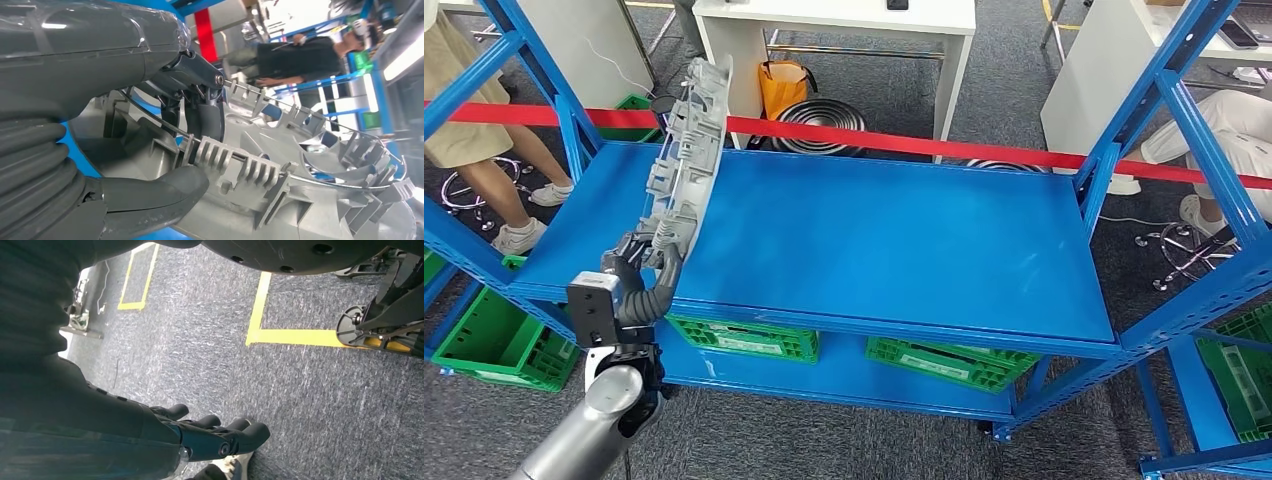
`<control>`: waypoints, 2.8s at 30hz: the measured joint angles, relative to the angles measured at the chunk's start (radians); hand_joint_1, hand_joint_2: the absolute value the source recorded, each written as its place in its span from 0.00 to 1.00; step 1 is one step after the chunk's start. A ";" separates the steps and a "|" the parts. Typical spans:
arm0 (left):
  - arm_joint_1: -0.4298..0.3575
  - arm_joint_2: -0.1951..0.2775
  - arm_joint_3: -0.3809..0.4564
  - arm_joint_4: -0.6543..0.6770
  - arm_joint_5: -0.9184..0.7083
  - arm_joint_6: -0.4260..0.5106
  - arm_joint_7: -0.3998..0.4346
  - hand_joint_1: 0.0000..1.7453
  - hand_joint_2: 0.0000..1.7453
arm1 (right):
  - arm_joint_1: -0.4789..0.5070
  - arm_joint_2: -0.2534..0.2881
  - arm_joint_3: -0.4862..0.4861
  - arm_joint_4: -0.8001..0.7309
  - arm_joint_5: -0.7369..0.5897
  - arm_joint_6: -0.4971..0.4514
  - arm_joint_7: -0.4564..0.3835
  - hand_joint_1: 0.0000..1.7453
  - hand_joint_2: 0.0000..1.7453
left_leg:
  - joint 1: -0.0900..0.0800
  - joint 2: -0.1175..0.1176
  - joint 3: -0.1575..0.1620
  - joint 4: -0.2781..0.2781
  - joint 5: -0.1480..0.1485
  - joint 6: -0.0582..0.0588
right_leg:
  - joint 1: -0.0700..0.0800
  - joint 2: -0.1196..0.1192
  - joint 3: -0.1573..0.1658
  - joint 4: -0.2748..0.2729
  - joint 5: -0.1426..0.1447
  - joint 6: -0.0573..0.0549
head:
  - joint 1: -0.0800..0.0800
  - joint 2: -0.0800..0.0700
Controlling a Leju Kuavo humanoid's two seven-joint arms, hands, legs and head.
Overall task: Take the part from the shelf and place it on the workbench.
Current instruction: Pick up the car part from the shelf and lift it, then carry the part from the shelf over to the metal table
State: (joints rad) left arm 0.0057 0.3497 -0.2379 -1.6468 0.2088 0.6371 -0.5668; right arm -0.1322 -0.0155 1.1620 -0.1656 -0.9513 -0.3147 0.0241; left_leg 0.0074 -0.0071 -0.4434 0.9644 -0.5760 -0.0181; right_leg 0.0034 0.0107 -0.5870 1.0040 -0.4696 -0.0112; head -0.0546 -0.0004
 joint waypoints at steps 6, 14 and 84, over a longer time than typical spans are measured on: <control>0.005 -0.006 0.013 -0.054 -0.013 0.000 -0.004 1.00 1.00 | 0.000 0.000 0.000 0.000 0.000 0.000 0.000 0.00 1.00 | 0.000 0.000 0.000 0.000 0.000 0.000 | 0.000 0.000 0.000 0.000 0.000 0.000 | 0.000 0.000; 0.008 -0.006 0.012 -0.144 -0.175 0.003 0.044 1.00 1.00 | 0.000 0.000 0.000 0.000 0.000 0.001 -0.001 0.00 1.00 | 0.000 0.000 0.000 0.000 0.000 0.000 | 0.000 0.000 0.000 0.000 0.000 0.000 | 0.000 0.000; 0.094 -0.011 0.063 -0.301 0.102 -0.238 -0.075 1.00 1.00 | 0.004 -0.006 -0.002 -0.004 -0.061 -0.028 -0.065 0.00 1.00 | 0.018 0.006 -0.118 0.266 -0.131 -0.029 | -0.011 -0.008 -0.023 -0.017 0.030 -0.011 | -0.012 0.000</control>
State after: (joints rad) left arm 0.0998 0.3387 -0.1747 -1.9482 0.3110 0.3989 -0.6413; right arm -0.1277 -0.0214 1.1597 -0.1697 -1.0124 -0.3425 -0.0406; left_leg 0.0256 -0.0008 -0.5617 1.2304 -0.7072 -0.0471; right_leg -0.0077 0.0032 -0.6100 0.9871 -0.4394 -0.0223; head -0.0667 -0.0004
